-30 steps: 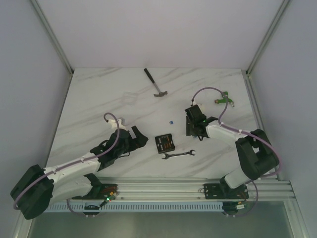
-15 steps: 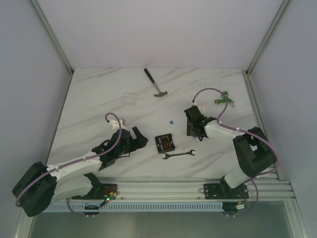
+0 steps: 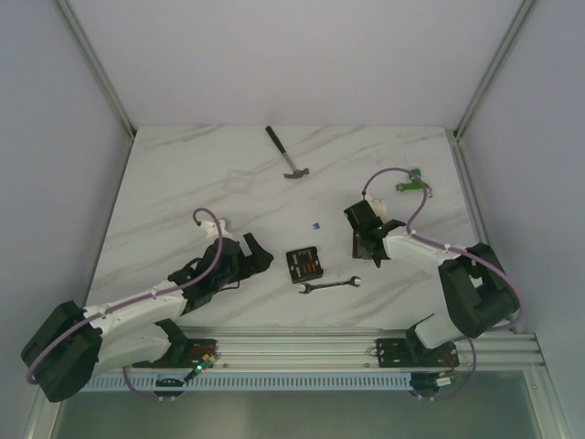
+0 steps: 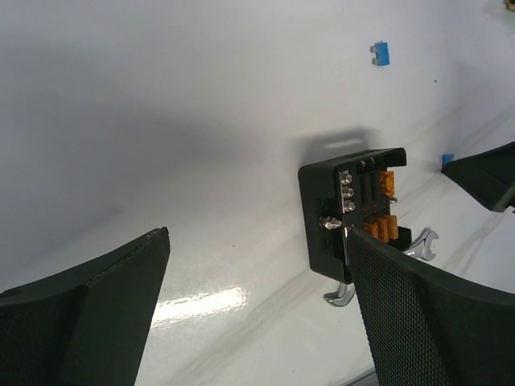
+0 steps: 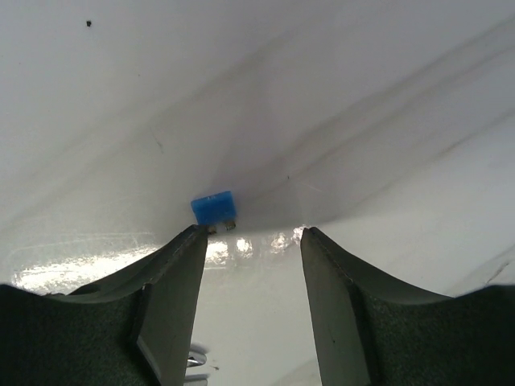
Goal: Snap on the fuse box
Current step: Pick up the fuse from the center of the board.
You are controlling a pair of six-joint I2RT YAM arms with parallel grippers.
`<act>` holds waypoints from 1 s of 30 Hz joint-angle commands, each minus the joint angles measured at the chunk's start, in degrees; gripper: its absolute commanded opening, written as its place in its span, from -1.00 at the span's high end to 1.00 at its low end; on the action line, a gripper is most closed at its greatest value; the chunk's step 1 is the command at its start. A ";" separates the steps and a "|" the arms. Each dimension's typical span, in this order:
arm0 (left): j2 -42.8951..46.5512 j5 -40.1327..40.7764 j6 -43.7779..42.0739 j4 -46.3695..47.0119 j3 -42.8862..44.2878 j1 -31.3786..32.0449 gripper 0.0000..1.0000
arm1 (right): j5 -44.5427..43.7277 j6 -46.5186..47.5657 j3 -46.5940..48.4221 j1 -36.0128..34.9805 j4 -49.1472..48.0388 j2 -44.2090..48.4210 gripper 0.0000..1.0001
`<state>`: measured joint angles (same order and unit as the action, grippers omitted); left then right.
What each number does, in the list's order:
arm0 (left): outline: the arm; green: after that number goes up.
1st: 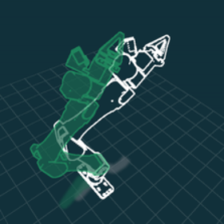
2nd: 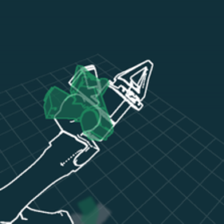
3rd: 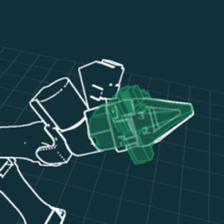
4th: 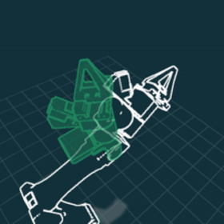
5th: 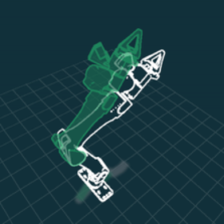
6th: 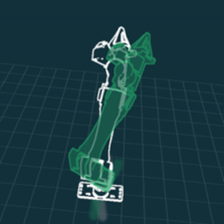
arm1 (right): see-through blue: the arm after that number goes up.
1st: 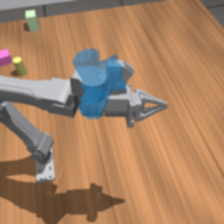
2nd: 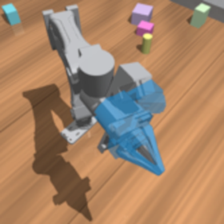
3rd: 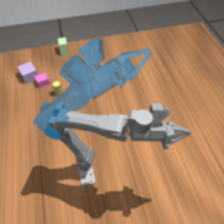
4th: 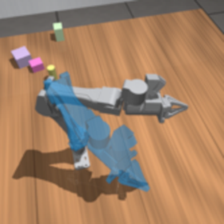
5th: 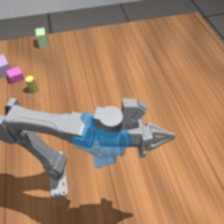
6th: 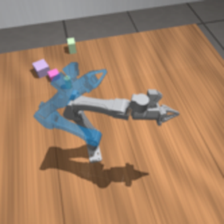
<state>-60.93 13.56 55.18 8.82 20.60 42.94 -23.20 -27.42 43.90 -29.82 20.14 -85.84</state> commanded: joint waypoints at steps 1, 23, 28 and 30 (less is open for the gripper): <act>1.40 0.47 -0.48 -0.84 0.05 -0.13 -1.00 | 1.34 1.11 -0.20 0.12 0.78 2.65 -0.15; 1.80 -0.10 -0.69 -0.89 0.00 -0.09 -1.00 | 11.89 10.97 5.58 4.26 -0.03 -4.53 0.22; 1.69 -0.21 -0.69 -0.89 0.14 -0.16 -1.00 | 11.72 11.24 5.58 4.85 0.07 -5.25 0.24; 1.55 -0.22 -0.56 -0.83 0.17 -0.09 -1.00 | 11.72 11.53 5.65 4.95 -0.01 -5.54 0.25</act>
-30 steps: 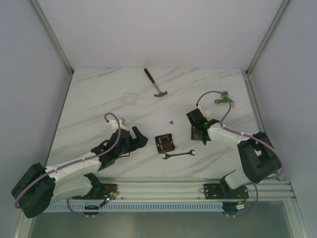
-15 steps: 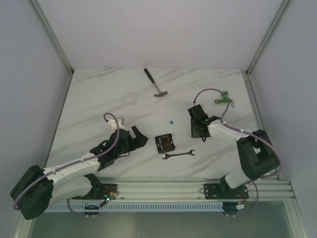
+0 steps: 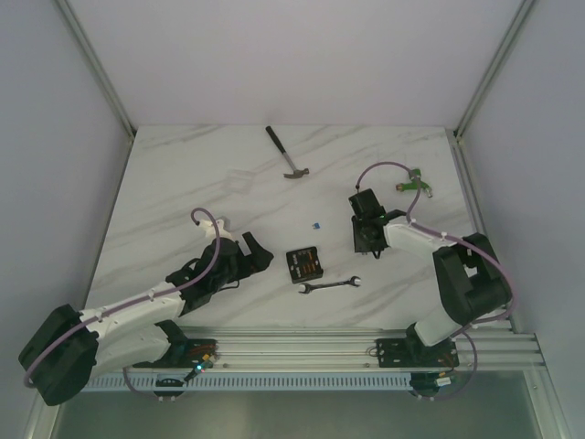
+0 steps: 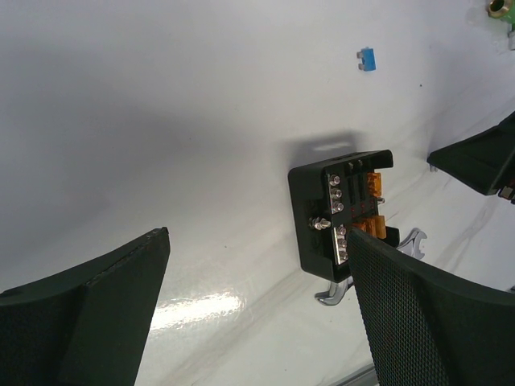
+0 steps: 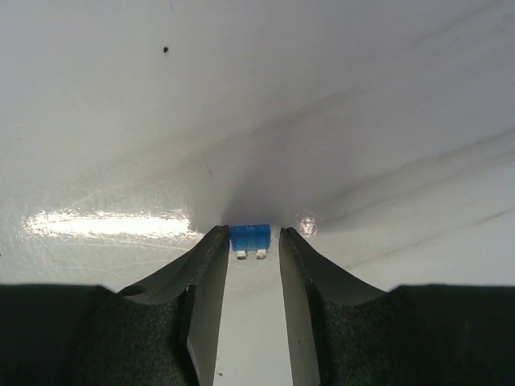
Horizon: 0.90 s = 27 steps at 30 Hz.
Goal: Snap on the fuse box
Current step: Pick up the fuse from the center of the board.
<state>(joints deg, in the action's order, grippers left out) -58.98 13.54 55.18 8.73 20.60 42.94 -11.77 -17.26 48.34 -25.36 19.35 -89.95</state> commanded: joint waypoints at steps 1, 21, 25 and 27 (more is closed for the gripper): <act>-0.49 -0.19 -0.59 -0.73 0.16 -0.13 -1.00 | 0.34 1.50 1.23 0.63 0.77 -1.58 0.25; -3.01 -4.10 -2.30 1.18 2.13 0.36 -0.98 | 5.10 -2.03 -0.29 0.07 0.17 1.21 0.61; -3.72 -4.07 -3.49 4.46 2.54 2.14 -0.94 | 4.93 -5.11 -0.44 -2.66 -1.42 6.82 0.67; -3.86 -3.81 -3.80 7.11 2.43 3.22 -0.90 | 4.09 -7.11 -0.35 -4.02 -2.17 9.18 0.67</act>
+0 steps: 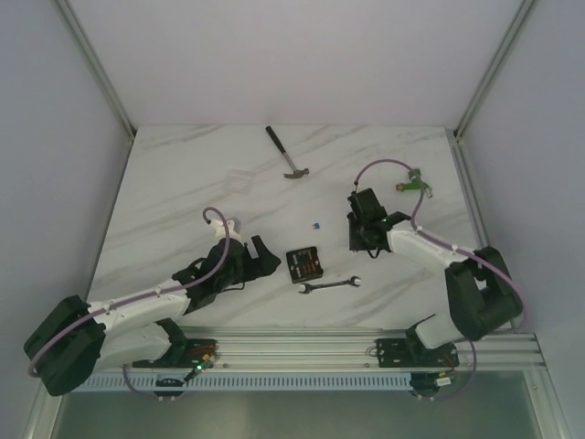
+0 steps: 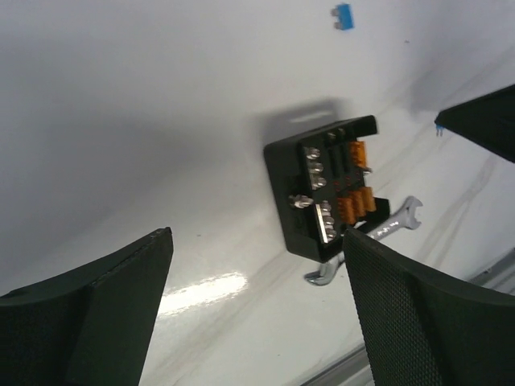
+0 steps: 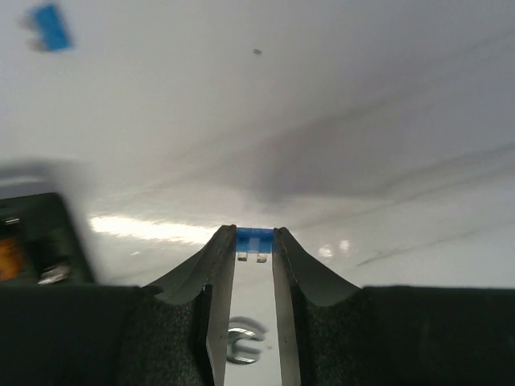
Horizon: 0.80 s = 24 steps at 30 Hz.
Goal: Snap on the fuse box
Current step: Pick up the fuse from the center of the board.
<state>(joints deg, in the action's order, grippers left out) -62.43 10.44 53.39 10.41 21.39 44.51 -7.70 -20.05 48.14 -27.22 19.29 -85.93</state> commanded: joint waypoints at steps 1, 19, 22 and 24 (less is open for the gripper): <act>-0.47 -0.50 -2.36 6.56 1.64 2.08 -0.86 | -0.08 -5.14 -0.09 -3.02 -2.46 6.29 0.67; -4.13 7.67 -16.72 29.48 2.57 11.21 -0.24 | -0.67 -20.27 0.11 -18.52 -16.57 14.74 0.68; -5.40 7.35 -17.07 31.78 2.66 11.38 -0.14 | -1.06 -20.99 0.20 -19.74 -17.67 14.59 0.68; -6.31 6.90 -17.45 32.97 3.16 11.40 -0.08 | -1.30 -21.58 0.07 -20.33 -18.25 14.60 0.67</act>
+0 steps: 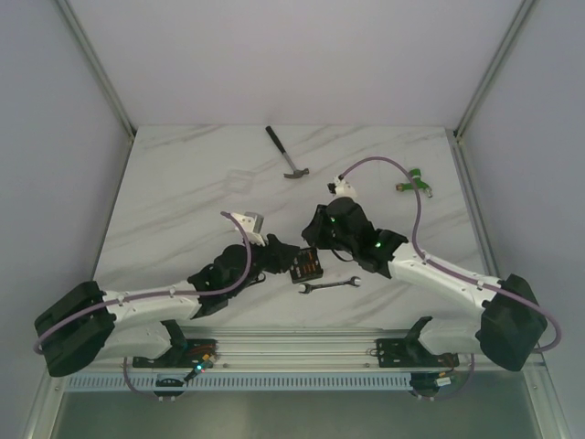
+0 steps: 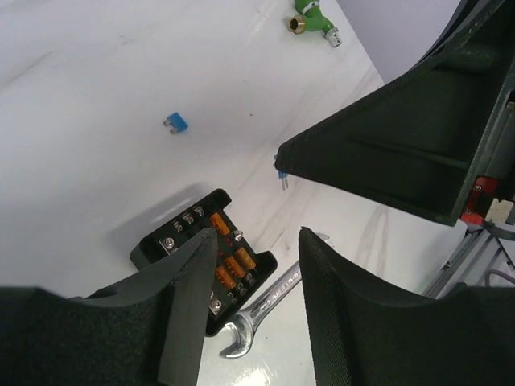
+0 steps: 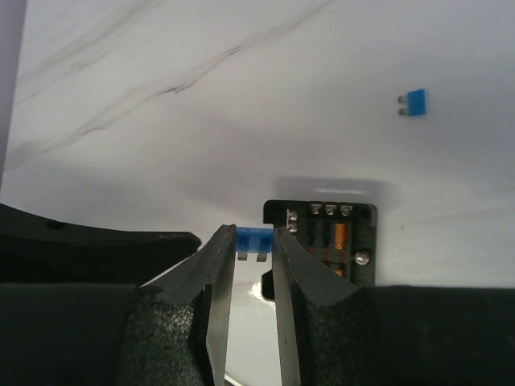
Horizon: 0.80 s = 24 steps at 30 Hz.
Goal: Snap on the fuse box
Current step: Pick up the fuse from the center of the board.
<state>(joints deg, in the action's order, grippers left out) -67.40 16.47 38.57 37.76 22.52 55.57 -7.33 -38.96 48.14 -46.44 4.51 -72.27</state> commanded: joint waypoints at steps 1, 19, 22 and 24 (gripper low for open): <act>-1.75 0.60 -2.82 5.77 2.23 0.34 -0.04 | -1.85 -2.88 -0.01 -1.38 -3.69 1.08 0.67; -3.01 1.36 -4.20 6.37 3.45 0.42 0.52 | -1.69 -3.79 0.02 -4.20 -5.34 0.83 0.65; -2.81 1.56 -4.20 5.88 3.50 0.37 0.65 | -1.80 -3.96 -0.13 -4.59 -5.43 0.80 0.65; -2.60 1.49 -4.26 5.61 3.45 0.46 0.77 | -1.73 -4.11 -0.52 -4.79 -6.03 0.73 0.64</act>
<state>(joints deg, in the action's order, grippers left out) -70.35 17.02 35.29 42.00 24.18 55.75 -7.86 -42.00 48.14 -50.48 0.78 -72.25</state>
